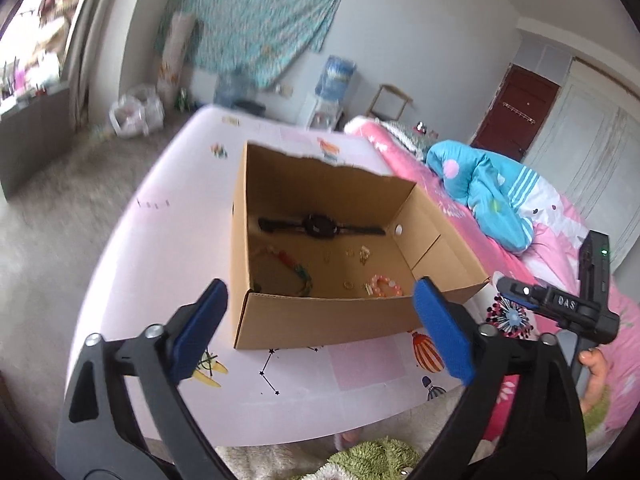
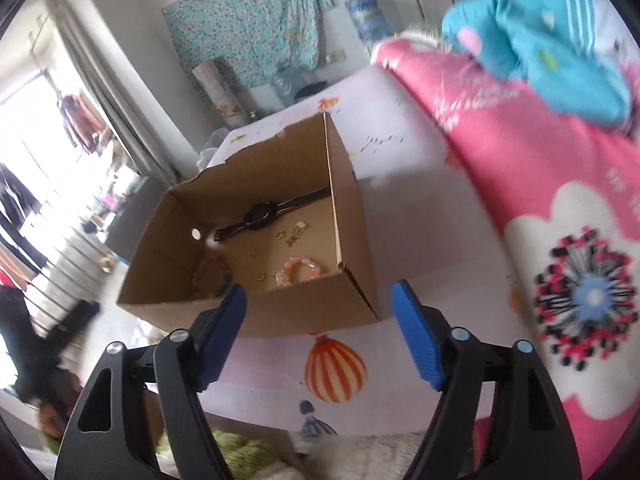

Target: Organize jewelry

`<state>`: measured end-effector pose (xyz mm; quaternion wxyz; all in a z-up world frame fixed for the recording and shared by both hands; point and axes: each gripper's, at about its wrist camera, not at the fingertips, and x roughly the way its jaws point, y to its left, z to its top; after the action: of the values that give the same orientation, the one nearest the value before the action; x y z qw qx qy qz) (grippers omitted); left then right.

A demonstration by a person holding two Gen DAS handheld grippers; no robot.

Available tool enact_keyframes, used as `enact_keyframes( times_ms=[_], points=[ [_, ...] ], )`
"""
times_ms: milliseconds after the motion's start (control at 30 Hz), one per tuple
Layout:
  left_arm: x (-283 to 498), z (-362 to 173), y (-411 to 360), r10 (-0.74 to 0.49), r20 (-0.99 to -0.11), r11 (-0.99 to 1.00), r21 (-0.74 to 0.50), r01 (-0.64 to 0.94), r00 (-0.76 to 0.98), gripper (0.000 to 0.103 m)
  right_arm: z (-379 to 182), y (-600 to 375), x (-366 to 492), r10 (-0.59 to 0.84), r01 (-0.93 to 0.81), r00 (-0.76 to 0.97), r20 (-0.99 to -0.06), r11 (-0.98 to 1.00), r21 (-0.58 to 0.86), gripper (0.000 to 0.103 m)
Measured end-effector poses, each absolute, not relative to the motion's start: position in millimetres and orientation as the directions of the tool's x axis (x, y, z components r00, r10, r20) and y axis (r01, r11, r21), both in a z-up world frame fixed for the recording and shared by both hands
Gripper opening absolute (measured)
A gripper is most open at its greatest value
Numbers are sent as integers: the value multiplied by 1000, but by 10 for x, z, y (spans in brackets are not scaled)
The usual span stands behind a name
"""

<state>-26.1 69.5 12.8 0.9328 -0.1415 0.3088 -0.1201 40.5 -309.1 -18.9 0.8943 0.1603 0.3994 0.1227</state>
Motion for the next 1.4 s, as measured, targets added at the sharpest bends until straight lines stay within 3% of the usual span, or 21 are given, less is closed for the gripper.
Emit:
enact_keyframes(
  times_ms=[167, 333, 500, 833, 1400],
  points=[
    [-348, 265, 449, -232, -523, 962, -248, 114, 820, 95, -70, -2910, 207, 295, -118, 683, -668, 947, 298, 87],
    [-261, 239, 207, -128, -563, 985, -167, 40, 816, 95, 4, -2682, 174, 264, -129, 712, -651, 960, 248, 96],
    [-134, 168, 104, -25, -644, 997, -70, -26, 764, 95, -32, -2408, 171, 208, -102, 713, -669, 976, 195, 96],
    [-94, -126, 130, -6, -762, 993, -79, -83, 648, 95, -211, -2167, 224, 149, -122, 679, -719, 988, 90, 96],
    [-36, -244, 94, 53, -809, 995, -8, -100, 586, 95, -337, -2135, 274, 154, -129, 643, -751, 987, 92, 96]
  ],
)
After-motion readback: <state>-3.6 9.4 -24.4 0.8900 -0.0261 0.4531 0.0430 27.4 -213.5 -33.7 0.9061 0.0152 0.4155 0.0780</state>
